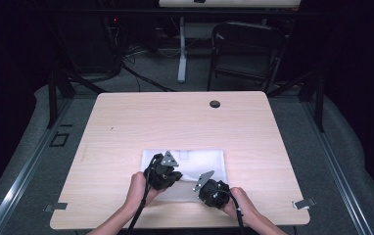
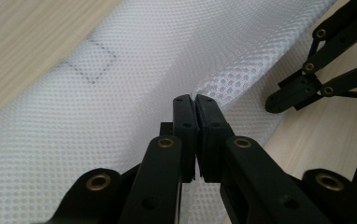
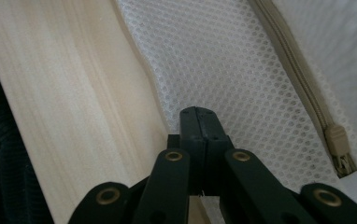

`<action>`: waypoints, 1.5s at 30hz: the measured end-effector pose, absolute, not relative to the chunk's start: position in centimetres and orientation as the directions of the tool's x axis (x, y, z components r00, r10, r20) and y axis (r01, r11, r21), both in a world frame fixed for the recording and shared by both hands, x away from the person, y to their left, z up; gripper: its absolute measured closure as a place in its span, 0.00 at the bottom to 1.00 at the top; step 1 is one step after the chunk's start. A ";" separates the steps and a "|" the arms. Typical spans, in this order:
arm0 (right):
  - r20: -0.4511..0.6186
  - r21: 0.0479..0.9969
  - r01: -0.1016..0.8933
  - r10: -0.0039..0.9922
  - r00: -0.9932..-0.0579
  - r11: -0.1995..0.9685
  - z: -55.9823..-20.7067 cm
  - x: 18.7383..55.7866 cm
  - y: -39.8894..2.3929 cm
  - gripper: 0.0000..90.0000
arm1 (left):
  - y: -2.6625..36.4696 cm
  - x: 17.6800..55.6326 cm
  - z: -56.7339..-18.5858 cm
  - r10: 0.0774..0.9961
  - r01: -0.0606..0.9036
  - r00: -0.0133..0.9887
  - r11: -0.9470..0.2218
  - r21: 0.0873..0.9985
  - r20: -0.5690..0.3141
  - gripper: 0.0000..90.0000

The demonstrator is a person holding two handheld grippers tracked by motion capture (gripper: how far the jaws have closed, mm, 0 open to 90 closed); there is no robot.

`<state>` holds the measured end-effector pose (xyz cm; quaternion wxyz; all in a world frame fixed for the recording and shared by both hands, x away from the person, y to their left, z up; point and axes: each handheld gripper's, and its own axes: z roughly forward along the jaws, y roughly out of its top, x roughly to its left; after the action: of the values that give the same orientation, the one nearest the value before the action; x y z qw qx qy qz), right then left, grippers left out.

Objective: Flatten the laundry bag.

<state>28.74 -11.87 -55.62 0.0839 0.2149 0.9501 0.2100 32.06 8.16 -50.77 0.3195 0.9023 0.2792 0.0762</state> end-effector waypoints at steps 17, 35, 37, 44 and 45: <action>-0.027 0.418 0.383 0.433 -0.901 0.824 -55.5 28.5 -12.3 1.00 | 7.4 34.9 -48.2 0.575 0.450 0.818 -0.651 0.612 0.010 0.98; 0.013 0.410 0.389 0.421 -0.907 0.825 -55.4 28.3 -12.6 1.00 | 6.9 37.2 -45.1 0.593 0.423 0.800 -0.665 0.615 0.091 0.98; 0.008 0.399 0.388 0.419 -0.908 0.831 -55.4 28.3 -12.6 1.00 | 6.9 37.4 -44.9 0.596 0.421 0.796 -0.667 0.615 0.102 0.98; 0.016 0.392 0.383 0.410 -0.912 0.836 -55.3 28.1 -12.7 1.00 | 7.0 38.3 -43.9 0.621 0.427 0.775 -0.651 0.628 0.118 0.98; 0.022 0.388 0.385 0.409 -0.912 0.837 -55.3 28.1 -12.7 1.00 | 7.0 38.4 -43.8 0.623 0.427 0.773 -0.652 0.627 0.121 0.98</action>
<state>28.13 -12.72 -55.30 0.0307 0.2074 0.9580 0.1958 38.43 7.00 -43.78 0.2965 0.8936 0.2936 0.1653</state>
